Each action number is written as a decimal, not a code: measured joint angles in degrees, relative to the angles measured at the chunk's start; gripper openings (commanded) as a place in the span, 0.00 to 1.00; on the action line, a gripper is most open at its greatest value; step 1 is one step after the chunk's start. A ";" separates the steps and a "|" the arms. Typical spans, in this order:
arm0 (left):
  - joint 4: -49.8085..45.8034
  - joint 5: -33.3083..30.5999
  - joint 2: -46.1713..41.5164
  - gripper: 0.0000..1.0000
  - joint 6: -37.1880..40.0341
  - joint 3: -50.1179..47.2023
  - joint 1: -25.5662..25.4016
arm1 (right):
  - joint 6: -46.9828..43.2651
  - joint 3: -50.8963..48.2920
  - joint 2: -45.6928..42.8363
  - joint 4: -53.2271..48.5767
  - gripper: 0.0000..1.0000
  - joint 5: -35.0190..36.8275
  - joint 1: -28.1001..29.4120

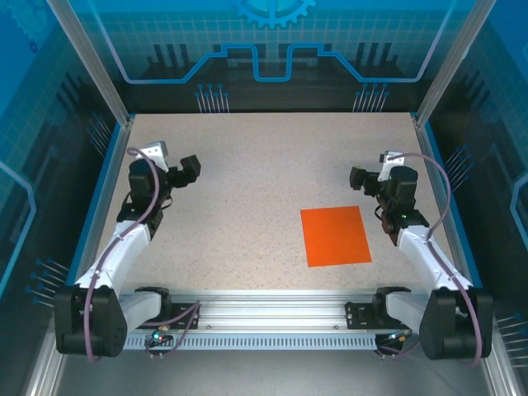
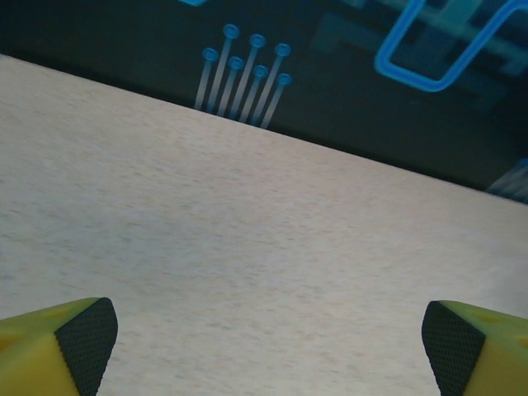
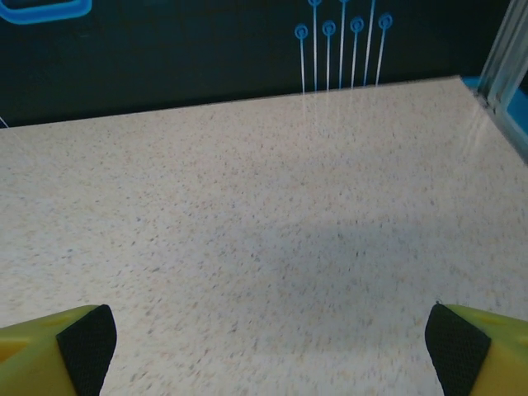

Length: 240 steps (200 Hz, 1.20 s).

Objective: Fold a paper plane with a square sheet of paper (fold left side to right side)
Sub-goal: Move the square sheet of paper to the center of the table.

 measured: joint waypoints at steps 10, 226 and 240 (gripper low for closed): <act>-2.32 2.58 0.20 0.99 -2.60 1.25 -0.24 | 2.36 1.99 -1.03 -5.18 1.00 -0.26 0.28; -8.07 13.05 5.92 0.99 -20.24 -2.62 -15.82 | 24.50 6.34 24.85 -35.43 1.00 6.25 26.97; -8.09 13.05 5.92 0.99 -20.22 -2.62 -15.82 | 25.55 7.54 26.18 -35.63 1.00 6.51 28.20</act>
